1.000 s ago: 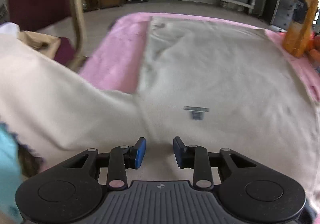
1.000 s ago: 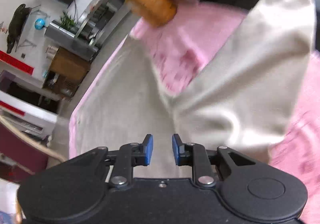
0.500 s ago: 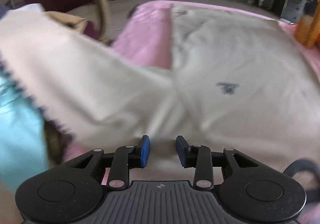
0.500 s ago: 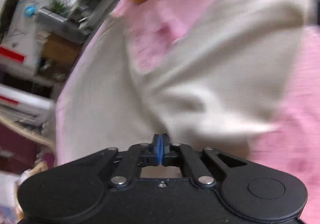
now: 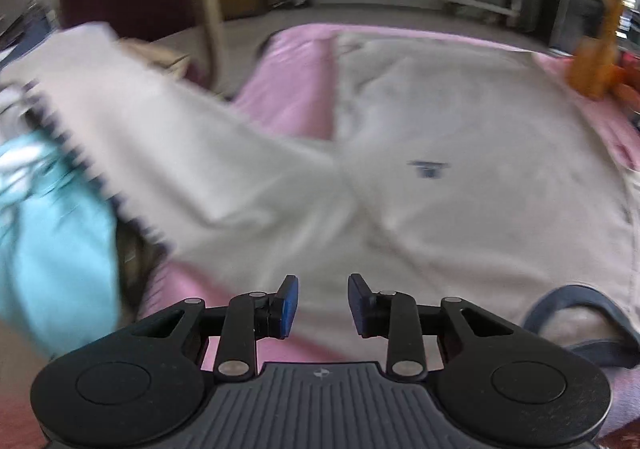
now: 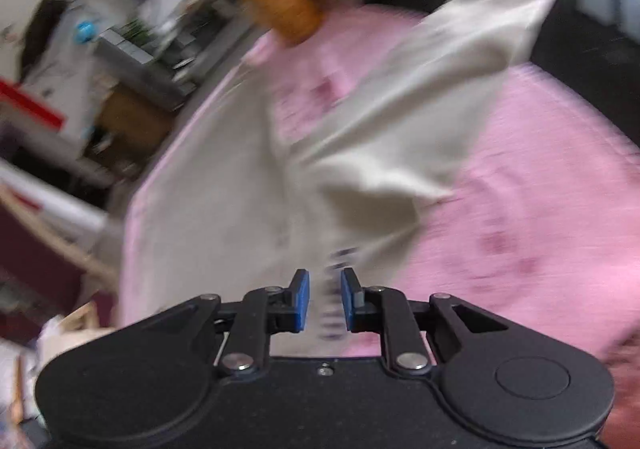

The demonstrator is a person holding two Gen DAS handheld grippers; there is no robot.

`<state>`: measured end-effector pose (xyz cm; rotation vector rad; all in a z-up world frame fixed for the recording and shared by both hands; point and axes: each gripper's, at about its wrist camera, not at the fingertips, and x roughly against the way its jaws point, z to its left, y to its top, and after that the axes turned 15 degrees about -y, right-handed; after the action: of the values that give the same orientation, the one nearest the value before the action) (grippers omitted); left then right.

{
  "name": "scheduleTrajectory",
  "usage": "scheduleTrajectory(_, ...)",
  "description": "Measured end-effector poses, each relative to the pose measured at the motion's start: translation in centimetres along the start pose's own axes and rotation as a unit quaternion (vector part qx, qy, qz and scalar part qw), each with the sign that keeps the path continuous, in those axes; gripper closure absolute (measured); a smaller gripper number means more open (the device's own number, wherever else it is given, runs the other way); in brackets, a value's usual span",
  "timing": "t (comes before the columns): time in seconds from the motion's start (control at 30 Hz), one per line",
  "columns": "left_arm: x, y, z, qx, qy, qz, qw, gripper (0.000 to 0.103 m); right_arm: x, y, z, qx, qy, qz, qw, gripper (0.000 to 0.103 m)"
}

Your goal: Fold clothes

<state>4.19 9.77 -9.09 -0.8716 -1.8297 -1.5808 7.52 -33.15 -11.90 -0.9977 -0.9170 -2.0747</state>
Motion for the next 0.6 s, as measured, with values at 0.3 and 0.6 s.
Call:
scheduleTrajectory(0.3, -1.1, -2.1, -3.4, -0.070, -0.065, 0.076, 0.9926, 0.079, -3.1, -1.5, 2.4, 0.070, -0.009, 0.118, 0.990, 0.090)
scheduleTrajectory(0.6, 2.9, -2.8, -3.1, -0.067, -0.105, 0.011, 0.9922, 0.080, 0.8, -2.2, 0.6, 0.066, -0.007, 0.065, 0.996, 0.083)
